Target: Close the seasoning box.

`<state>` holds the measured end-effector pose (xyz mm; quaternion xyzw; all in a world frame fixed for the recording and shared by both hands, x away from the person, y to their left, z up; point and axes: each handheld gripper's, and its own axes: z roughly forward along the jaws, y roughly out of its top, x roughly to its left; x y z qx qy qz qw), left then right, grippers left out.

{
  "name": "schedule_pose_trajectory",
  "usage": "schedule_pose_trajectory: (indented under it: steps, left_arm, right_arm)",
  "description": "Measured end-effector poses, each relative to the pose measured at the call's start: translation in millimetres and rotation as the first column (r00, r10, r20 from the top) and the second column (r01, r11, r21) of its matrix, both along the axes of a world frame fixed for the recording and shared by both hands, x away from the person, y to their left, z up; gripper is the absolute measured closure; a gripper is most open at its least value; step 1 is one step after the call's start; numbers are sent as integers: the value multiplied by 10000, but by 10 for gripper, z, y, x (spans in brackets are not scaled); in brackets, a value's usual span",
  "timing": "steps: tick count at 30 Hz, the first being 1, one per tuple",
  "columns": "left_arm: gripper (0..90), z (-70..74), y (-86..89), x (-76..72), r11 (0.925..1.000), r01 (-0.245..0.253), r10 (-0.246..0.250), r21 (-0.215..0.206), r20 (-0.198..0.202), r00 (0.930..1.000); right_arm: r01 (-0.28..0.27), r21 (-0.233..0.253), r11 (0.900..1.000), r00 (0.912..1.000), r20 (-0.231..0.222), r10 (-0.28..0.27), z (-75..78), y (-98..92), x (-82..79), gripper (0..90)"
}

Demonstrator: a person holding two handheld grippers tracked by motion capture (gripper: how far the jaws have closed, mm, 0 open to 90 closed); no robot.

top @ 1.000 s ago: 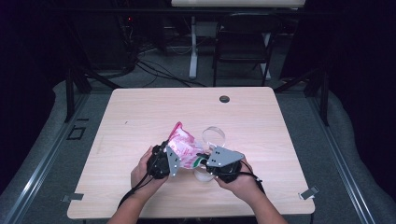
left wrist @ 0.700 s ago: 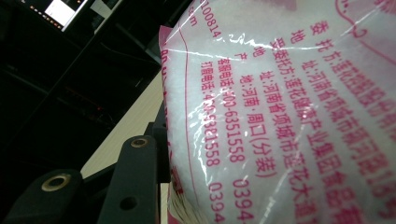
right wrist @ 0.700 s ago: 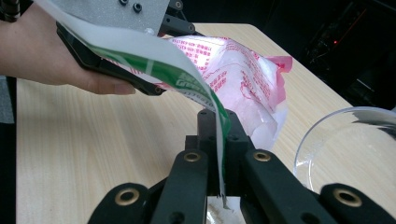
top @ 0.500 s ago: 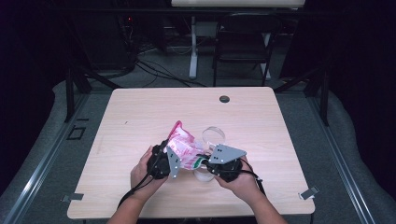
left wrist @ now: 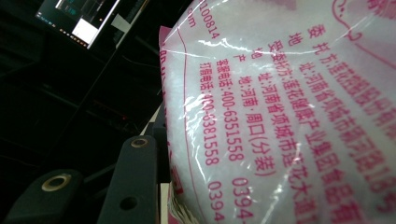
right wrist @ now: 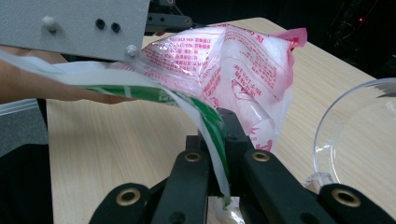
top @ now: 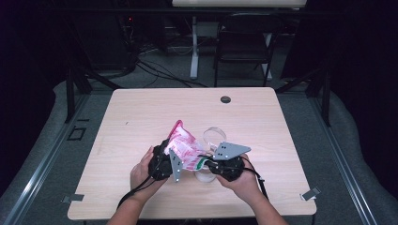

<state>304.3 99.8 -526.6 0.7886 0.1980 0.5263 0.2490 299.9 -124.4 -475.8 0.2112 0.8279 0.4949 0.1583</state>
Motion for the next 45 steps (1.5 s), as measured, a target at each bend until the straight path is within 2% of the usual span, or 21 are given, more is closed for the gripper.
schedule_pose_trajectory:
  steps: [9, 26, 31, 33, 41, 42, 45]
  left_arm:
    - [613, 0, -6, -14, 9998, -50, 45, 189, 277, 9996]
    - [614, -11, -25, -29, 9984, -89, 50, 560, 689, 9976]
    - [614, 5, -33, -49, 9954, -159, 87, 943, 770, 9970]
    - [614, 5, -37, -50, 9940, -170, 69, 1080, 932, 9956]
    - [614, 5, -51, -62, 9889, -236, 63, 1464, 1172, 9931]
    - [614, 24, -46, -72, 9834, -317, 122, 1789, 1087, 9940]
    - [614, 23, -52, -76, 9805, -329, 113, 1939, 1115, 9937]
  right_arm:
    - [58, 134, 9999, 9996, -273, -55, -8, -5, 13, 900]
    - [94, 20, 10000, 9996, -259, -94, -43, -14, 10, 900]
    - [63, 31, 10000, 9996, -274, -62, -51, -21, 12, 900]
    - [76, -18, 10000, 9997, -247, -76, -54, -23, 11, 900]
    - [110, -173, 9998, 9997, -230, -114, -70, -24, 13, 900]
    - [110, -157, 9998, 9997, -237, -114, -72, -23, 13, 900]
    - [124, -190, 9997, 9997, -214, -128, -79, -22, 13, 900]
